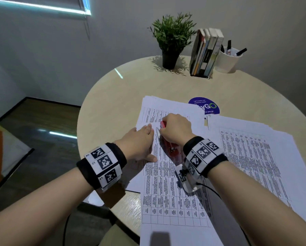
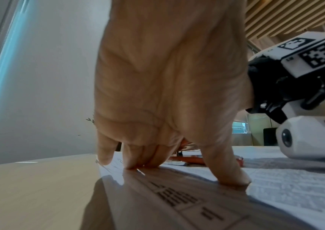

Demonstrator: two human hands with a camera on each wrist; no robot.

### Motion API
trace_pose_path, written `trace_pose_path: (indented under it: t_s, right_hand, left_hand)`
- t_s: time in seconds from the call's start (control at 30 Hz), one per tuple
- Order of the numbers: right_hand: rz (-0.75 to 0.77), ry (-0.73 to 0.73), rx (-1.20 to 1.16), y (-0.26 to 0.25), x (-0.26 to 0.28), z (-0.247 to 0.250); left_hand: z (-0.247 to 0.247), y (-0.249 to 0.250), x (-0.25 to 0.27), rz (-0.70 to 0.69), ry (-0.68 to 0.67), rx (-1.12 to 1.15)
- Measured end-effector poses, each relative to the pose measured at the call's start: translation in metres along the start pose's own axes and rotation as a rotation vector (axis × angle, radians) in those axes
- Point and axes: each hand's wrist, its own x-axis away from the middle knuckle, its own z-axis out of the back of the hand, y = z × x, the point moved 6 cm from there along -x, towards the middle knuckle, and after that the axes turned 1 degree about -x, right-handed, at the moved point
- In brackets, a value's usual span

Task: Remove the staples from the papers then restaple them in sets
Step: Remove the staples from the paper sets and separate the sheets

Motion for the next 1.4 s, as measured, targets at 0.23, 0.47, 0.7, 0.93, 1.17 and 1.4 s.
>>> trace_pose_path:
  t_s: [0.23, 0.47, 0.7, 0.93, 1.17, 1.4]
  right_hand:
    - [0.166, 0.064, 0.258, -0.019, 0.001, 0.008]
    - [0.017, 0.064, -0.045, -0.002, -0.008, -0.002]
    - [-0.031, 0.042, -0.105, -0.002, -0.023, 0.001]
    - [-0.124, 0.073, -0.391, 0.025, -0.022, 0.019]
    - [-0.192, 0.197, -0.646, 0.093, 0.007, 0.042]
    - [-0.287, 0.343, -0.763, 0.152, 0.041, 0.068]
  left_hand:
    - [0.003, 0.003, 0.000, 0.025, -0.034, -0.059]
    - [0.005, 0.004, 0.002, 0.033, -0.046, -0.058]
    - [0.003, 0.003, 0.002, 0.033, -0.048, -0.035]
    - [0.018, -0.004, -0.001, 0.017, 0.101, 0.051]
    - [0.036, -0.030, -0.020, 0.161, 0.159, 0.217]
    - [0.045, -0.027, -0.030, 0.219, 0.090, 0.359]
